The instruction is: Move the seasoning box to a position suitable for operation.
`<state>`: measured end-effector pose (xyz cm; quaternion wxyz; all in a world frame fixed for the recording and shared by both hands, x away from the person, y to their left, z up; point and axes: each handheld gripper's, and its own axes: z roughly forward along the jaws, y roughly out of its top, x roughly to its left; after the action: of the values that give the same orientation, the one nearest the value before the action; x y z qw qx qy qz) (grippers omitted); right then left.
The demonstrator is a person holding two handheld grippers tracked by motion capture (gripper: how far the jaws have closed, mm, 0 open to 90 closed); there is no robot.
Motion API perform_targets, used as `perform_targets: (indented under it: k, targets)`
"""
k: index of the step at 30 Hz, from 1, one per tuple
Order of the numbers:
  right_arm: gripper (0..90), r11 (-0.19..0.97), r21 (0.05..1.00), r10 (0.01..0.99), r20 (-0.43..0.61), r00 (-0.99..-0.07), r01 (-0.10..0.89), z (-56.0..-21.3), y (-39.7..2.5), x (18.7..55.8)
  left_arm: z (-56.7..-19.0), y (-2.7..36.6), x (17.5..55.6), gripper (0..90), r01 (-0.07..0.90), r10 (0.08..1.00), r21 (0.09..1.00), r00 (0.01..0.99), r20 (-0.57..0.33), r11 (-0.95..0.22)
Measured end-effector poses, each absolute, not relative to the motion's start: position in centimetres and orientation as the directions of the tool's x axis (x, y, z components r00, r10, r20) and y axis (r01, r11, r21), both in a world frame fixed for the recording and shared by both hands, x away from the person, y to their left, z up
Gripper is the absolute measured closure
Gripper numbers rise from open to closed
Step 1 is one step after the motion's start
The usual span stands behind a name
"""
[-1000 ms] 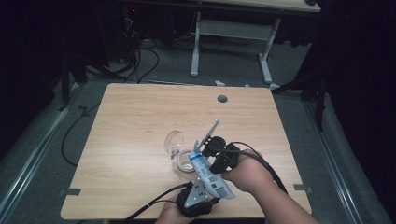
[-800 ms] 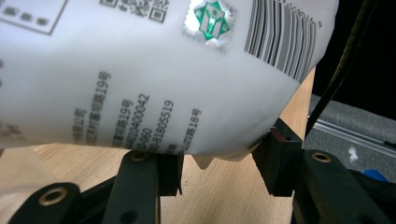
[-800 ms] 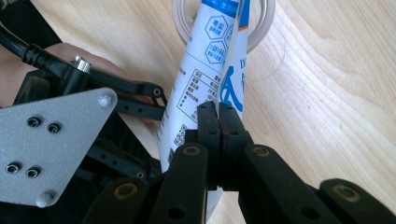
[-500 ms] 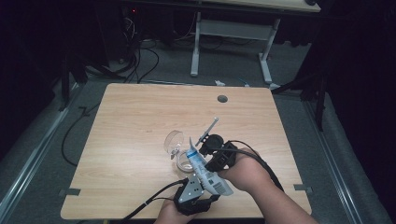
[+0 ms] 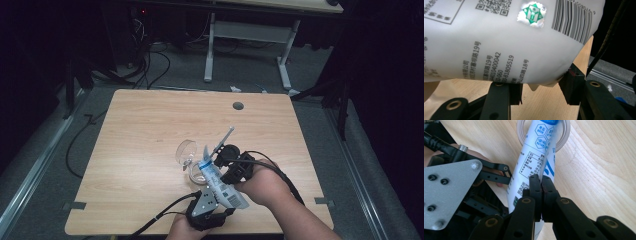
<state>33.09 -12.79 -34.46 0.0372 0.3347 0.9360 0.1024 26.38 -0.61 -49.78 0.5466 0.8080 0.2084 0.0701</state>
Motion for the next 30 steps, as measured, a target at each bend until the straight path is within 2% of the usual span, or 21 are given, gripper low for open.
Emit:
perform_targets:
  k: [8, 30]
  targets:
    - [90.0, 0.755, 0.217, 0.636, -0.014, -0.772, 0.619, -34.53, -12.49, 33.45, -49.33, -0.55, 26.18, 57.4, 0.221, 0.411, 0.920, 0.909, -0.074, -0.322]
    - [90.0, 0.771, 0.203, 0.620, -0.029, -0.784, 0.603, -34.27, -11.91, 33.55, -49.24, -0.31, 26.21, 56.6, 0.235, 0.402, 0.925, 0.910, -0.102, -0.297]
